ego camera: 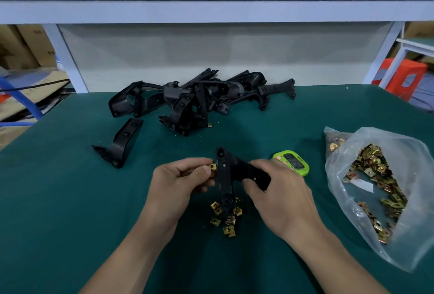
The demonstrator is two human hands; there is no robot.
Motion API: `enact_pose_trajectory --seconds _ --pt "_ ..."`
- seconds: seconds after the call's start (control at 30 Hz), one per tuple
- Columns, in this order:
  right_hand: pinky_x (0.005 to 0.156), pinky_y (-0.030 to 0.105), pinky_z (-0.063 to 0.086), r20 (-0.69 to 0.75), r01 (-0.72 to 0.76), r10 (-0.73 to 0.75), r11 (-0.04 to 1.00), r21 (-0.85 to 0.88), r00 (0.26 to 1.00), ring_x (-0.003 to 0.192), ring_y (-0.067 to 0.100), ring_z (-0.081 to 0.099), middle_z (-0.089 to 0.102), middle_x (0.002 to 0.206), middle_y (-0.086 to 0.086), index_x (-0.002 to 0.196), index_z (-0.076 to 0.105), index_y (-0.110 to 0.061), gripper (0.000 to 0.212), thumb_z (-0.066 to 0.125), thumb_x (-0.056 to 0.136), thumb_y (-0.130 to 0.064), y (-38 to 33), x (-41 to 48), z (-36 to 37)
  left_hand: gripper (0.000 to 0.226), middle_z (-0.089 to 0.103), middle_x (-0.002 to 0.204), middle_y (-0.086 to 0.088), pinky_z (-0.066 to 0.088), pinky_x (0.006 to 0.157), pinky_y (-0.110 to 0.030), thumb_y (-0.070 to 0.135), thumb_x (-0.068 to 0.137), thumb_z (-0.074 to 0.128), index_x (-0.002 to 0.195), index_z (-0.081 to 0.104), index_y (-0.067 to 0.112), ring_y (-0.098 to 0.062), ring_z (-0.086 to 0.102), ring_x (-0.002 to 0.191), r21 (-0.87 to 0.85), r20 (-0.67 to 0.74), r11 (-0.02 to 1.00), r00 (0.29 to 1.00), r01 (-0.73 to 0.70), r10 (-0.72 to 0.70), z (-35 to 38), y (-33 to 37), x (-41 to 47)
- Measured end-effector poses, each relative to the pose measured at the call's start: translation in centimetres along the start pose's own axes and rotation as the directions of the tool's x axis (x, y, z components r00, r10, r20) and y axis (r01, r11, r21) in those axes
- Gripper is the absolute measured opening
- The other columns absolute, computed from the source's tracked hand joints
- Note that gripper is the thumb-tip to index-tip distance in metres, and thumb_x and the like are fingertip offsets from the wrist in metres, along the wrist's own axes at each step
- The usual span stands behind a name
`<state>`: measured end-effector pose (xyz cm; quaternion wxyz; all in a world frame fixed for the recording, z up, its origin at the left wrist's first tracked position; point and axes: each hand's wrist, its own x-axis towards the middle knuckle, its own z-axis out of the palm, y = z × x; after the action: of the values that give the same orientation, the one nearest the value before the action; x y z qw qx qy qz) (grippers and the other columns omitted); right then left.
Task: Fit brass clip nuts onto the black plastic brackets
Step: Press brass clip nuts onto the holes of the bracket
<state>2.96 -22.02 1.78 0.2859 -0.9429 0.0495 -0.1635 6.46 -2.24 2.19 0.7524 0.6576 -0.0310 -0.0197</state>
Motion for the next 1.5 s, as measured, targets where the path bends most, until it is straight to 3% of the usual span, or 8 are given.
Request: enact_pose_trajectory --seconds 0.27,0.4,0.6,0.77,0.97,1.1,1.2,1.5 --pt "0.069 0.032 0.048 0.021 0.056 -0.057 0.998 0.011 0.998 0.084 0.008 0.055 0.058 0.095 -0.019 0.108 0.058 -0.042 0.02 0.064 0.089 -0.045 -0.3 -0.2 -0.2 0.016 0.077 0.079 -0.014 0.051 0.056 -0.017 -0.001 0.087 0.072 0.088 0.082 0.011 -0.011 0.071 0.066 -0.029 -0.024 0.999 1.0 0.017 -0.018 -0.1 0.0 0.1" --pt "0.071 0.035 0.052 0.036 0.063 -0.063 0.998 0.017 0.997 0.082 0.009 0.056 0.057 0.092 -0.017 0.106 0.06 -0.04 0.018 0.065 0.089 -0.045 -0.5 -0.3 -0.5 0.016 0.076 0.075 -0.012 0.05 0.054 -0.017 -0.002 0.085 0.074 0.084 0.082 0.012 -0.012 0.069 0.063 -0.048 -0.086 0.999 0.996 0.014 -0.018 0.0 -0.2 0.0" --pt "0.073 0.038 0.052 0.005 0.058 -0.058 0.998 -0.018 0.998 0.081 0.014 0.058 0.058 0.095 -0.014 0.107 0.063 -0.035 0.02 0.07 0.089 -0.042 -1.0 -0.4 -1.1 0.019 0.075 0.074 -0.012 0.053 0.056 -0.019 -0.002 0.084 0.076 0.081 0.081 0.016 -0.015 0.07 0.064 -0.036 -0.058 0.998 0.997 0.047 -0.049 0.2 -0.3 -0.3" --pt "0.068 0.037 0.051 -0.023 0.073 -0.075 0.995 -0.067 0.997 0.076 0.017 0.058 0.057 0.09 -0.011 0.101 0.064 -0.03 0.016 0.071 0.089 -0.038 -1.5 -0.8 -1.3 0.02 0.075 0.072 -0.01 0.053 0.059 -0.021 0.002 0.084 0.078 0.081 0.081 0.021 -0.015 0.07 0.064 0.062 -0.089 0.997 0.996 0.035 -0.029 0.3 -0.4 -0.6" --pt "0.055 0.029 0.038 -0.035 0.083 -0.088 0.989 -0.124 0.996 0.071 0.018 0.054 0.051 0.087 -0.011 0.095 0.058 -0.03 0.014 0.067 0.09 -0.04 -1.8 -0.8 -1.2 0.034 0.078 0.075 0.001 0.058 0.08 -0.037 0.013 0.086 0.078 0.1 0.077 0.043 -0.014 0.076 0.074 0.271 -0.157 0.962 0.985 -0.028 0.073 0.7 -0.1 -1.2" --pt "0.053 0.025 0.033 -0.008 0.092 -0.094 0.986 -0.142 0.996 0.073 0.017 0.052 0.049 0.087 -0.011 0.093 0.054 -0.031 0.013 0.062 0.092 -0.041 -1.9 -0.8 -1.0 0.033 0.076 0.075 0.018 0.053 0.07 -0.016 0.031 0.078 0.084 0.106 0.074 0.047 0.004 0.072 0.074 0.385 -0.21 0.921 0.964 -0.069 0.16 1.3 0.3 -1.7" --pt "0.055 0.03 0.037 0.001 0.099 -0.1 0.982 -0.16 0.995 0.072 0.014 0.051 0.048 0.087 -0.012 0.091 0.052 -0.033 0.011 0.06 0.094 -0.039 -2.0 -0.8 -0.9 0.044 0.073 0.075 0.028 0.046 0.067 -0.001 0.037 0.073 0.087 0.113 0.07 0.046 0.012 0.069 0.074 0.44 -0.214 0.895 0.96 -0.069 0.179 2.0 0.4 -2.0" --pt "0.055 0.026 0.036 -0.006 0.089 -0.09 0.991 -0.102 0.996 0.068 0.012 0.05 0.047 0.085 -0.012 0.092 0.055 -0.035 0.008 0.063 0.093 -0.034 -1.9 -1.3 -0.5 0.057 0.07 0.077 0.035 0.043 0.071 0.002 0.035 0.077 0.083 0.127 0.061 0.054 0.015 0.066 0.077 0.56 -0.182 0.82 0.948 -0.12 0.263 3.0 0.4 -2.6"
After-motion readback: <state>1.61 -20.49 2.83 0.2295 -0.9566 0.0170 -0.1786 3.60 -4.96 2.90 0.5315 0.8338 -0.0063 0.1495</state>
